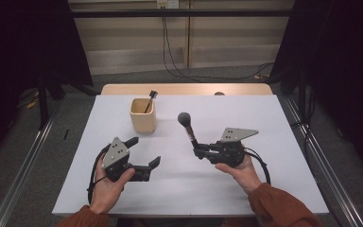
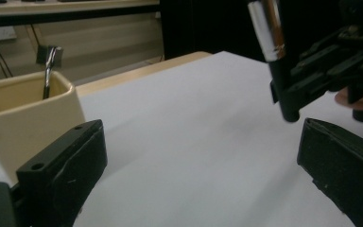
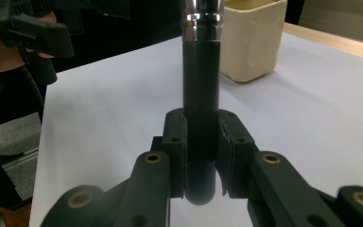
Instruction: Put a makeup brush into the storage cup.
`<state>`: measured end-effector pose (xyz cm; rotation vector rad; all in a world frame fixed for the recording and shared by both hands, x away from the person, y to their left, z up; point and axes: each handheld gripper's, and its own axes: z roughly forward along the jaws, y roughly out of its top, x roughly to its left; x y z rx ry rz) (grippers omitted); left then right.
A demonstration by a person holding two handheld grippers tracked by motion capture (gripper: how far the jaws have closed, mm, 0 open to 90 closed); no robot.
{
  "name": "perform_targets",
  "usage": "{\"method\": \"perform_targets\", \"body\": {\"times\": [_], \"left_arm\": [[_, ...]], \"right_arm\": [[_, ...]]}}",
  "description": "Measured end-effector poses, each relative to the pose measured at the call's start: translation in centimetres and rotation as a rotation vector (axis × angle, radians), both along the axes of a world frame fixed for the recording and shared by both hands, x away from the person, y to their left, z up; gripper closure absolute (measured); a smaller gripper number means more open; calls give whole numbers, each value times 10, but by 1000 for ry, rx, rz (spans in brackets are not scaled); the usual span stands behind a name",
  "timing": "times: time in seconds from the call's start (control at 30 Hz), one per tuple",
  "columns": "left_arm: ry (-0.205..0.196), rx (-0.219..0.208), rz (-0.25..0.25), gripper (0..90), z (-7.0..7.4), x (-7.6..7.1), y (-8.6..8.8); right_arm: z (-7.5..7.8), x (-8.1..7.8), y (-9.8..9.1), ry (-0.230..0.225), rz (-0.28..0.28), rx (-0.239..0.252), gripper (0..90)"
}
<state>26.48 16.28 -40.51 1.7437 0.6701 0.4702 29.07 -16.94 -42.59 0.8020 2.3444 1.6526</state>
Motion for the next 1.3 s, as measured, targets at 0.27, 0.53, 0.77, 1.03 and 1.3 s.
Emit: {"method": "perform_targets", "body": {"times": [0.27,0.53,0.77,1.03,1.3], "left_arm": [[-7,18,-47,19,9,13,-28],[33,-7,-84,34,10,32,-52],[45,-46,-89,48,6,38,-62],[61,-46,-115,63,0,37,-69],[57,-50,-117,247,-3,35,-77]], "right_arm": [[3,5,13,-7,17,18,757],[-5,5,16,3,27,21,757],[-10,5,19,12,34,20,757],[-12,4,23,11,47,10,757],[-14,3,23,12,53,5,757]]}}
